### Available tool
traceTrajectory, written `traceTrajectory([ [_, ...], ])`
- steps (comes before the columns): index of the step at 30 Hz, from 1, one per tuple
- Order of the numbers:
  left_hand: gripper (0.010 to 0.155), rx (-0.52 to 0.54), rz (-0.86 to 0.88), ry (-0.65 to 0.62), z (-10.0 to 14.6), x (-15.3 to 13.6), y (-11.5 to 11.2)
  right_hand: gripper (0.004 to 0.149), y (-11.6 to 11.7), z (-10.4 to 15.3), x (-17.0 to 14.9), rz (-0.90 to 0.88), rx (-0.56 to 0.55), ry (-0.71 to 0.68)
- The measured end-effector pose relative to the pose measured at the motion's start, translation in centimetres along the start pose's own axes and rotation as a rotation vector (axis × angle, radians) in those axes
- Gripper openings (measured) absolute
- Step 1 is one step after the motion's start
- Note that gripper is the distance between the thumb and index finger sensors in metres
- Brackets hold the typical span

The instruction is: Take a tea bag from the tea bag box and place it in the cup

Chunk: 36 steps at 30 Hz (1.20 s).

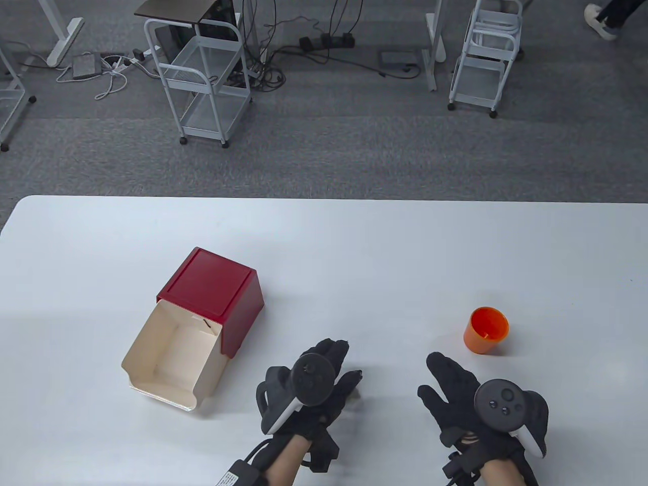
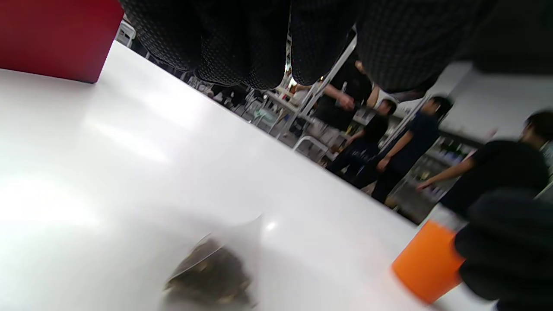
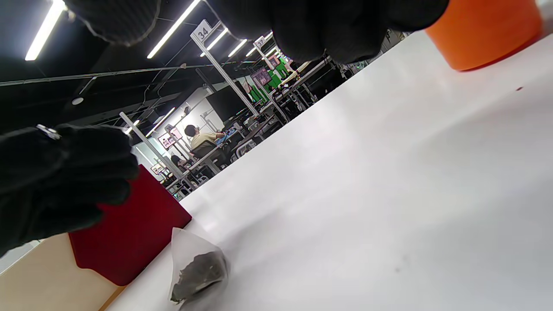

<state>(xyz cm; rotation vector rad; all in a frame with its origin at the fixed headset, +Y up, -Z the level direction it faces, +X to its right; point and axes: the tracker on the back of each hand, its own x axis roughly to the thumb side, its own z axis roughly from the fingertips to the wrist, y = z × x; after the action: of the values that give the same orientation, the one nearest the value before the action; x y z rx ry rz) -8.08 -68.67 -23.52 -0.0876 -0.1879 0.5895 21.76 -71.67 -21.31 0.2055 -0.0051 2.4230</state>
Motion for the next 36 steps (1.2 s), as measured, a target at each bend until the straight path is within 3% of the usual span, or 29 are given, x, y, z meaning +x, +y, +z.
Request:
traceTrajectory([
  [10, 0.067, 0.054, 0.263, -0.021, 2.6, -3.5, 3.0, 0.070, 0.0, 0.0, -0.1, -0.013, 0.002, 0.004],
  [19, 0.067, 0.047, 0.379, 0.006, 3.2, -6.1, 1.9, 0.070, 0.1, 0.0, -0.1, -0.022, 0.008, 0.008],
  [27, 0.066, 0.049, 0.368, -0.009, 3.3, -6.4, 2.0, 0.069, 0.1, -0.1, -0.1, -0.005, 0.014, 0.012],
  [36, 0.066, 0.045, 0.402, -0.023, 3.4, -6.5, 2.0, 0.068, 1.0, -1.2, 1.6, 0.137, 0.066, -0.016],
])
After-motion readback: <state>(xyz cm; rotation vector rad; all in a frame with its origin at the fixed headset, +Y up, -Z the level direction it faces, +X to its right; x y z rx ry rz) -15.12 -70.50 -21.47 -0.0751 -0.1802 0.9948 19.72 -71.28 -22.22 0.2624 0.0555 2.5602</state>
